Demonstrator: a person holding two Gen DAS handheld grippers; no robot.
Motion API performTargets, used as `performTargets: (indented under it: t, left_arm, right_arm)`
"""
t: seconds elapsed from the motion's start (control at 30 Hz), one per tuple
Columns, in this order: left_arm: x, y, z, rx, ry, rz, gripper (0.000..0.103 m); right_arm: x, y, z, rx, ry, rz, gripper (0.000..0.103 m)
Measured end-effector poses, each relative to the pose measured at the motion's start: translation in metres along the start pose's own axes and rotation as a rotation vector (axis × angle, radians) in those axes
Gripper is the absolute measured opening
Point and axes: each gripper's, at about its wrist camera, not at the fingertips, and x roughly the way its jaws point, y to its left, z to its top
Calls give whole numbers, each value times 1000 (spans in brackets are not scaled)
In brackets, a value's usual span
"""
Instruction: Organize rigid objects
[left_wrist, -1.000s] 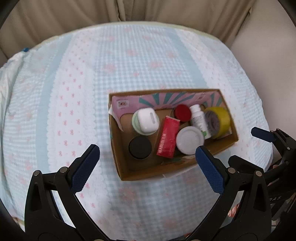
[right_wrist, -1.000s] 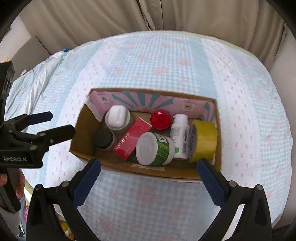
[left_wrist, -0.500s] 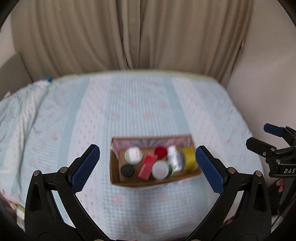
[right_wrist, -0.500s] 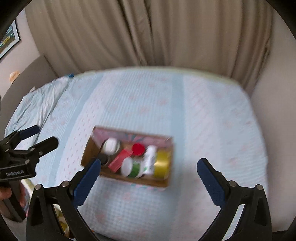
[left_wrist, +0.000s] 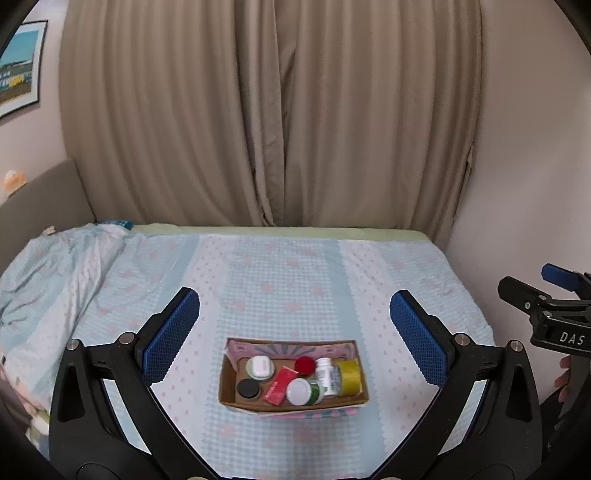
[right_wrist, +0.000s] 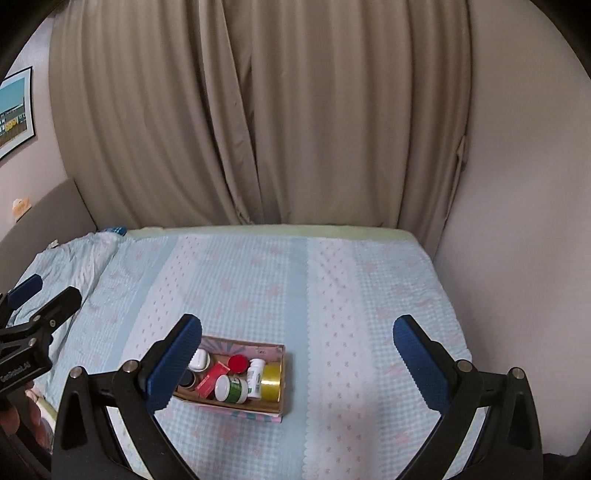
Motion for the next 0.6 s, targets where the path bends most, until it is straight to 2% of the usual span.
performTargets:
  t: [0.6]
  left_arm:
    - [-9, -13, -2, 16, -20, 13, 103]
  right_arm:
    - [-12, -18, -2, 31, -42, -22, 103]
